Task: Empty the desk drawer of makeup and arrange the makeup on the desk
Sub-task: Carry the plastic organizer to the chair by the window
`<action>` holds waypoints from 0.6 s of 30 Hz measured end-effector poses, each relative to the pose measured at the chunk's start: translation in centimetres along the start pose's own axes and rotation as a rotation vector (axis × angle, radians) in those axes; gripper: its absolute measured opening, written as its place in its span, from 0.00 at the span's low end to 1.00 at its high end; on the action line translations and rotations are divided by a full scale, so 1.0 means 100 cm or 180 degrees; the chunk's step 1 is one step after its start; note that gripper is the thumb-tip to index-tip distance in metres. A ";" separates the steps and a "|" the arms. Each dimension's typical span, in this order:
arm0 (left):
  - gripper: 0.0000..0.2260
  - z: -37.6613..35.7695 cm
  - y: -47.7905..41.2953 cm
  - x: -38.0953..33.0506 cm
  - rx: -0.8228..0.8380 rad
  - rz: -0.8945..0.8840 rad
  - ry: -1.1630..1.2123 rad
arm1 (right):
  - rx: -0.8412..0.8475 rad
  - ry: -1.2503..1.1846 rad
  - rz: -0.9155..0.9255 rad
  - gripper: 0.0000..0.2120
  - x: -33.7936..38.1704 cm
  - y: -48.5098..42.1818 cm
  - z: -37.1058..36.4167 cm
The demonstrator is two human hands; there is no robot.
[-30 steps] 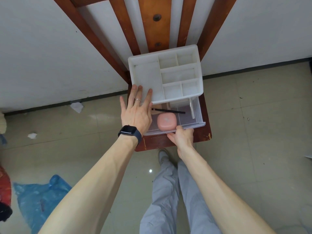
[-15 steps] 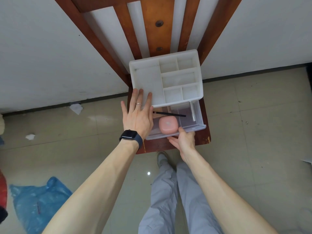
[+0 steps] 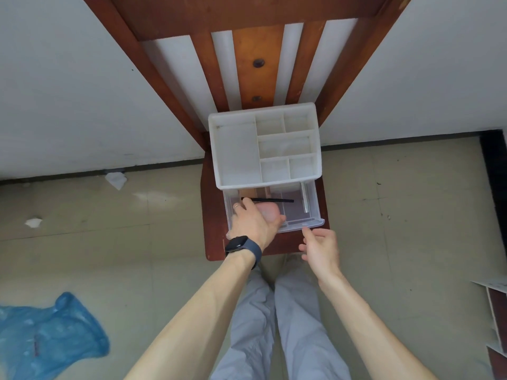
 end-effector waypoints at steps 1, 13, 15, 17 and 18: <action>0.40 -0.003 -0.004 -0.002 0.0056 0.0073 0.0053 | -0.0082 0.0294 0.0250 0.11 0.006 0.002 0.005; 0.37 0.030 0.017 0.035 -0.0606 -0.0172 0.0890 | 0.0071 0.1793 0.2187 0.14 0.086 0.010 -0.042; 0.39 0.038 0.022 0.051 -0.0717 -0.0015 0.1172 | 0.0052 0.2051 0.2014 0.16 0.092 0.003 -0.063; 0.39 0.039 0.021 0.069 -0.0718 0.0327 0.1421 | -0.0057 0.2379 0.1653 0.21 0.094 -0.006 -0.081; 0.38 0.038 0.020 0.077 -0.0669 0.0471 0.1539 | -0.0122 0.2501 0.1460 0.25 0.093 -0.009 -0.089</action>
Point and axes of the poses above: each hand's wrist, its own y-axis away from the middle knuckle, its own z-axis out of the back of the hand, x = y × z, the point moved 6 cm from there along -y, towards the middle knuckle, and after that the axes turned 2 degrees about -y, right-handed, at the moved point
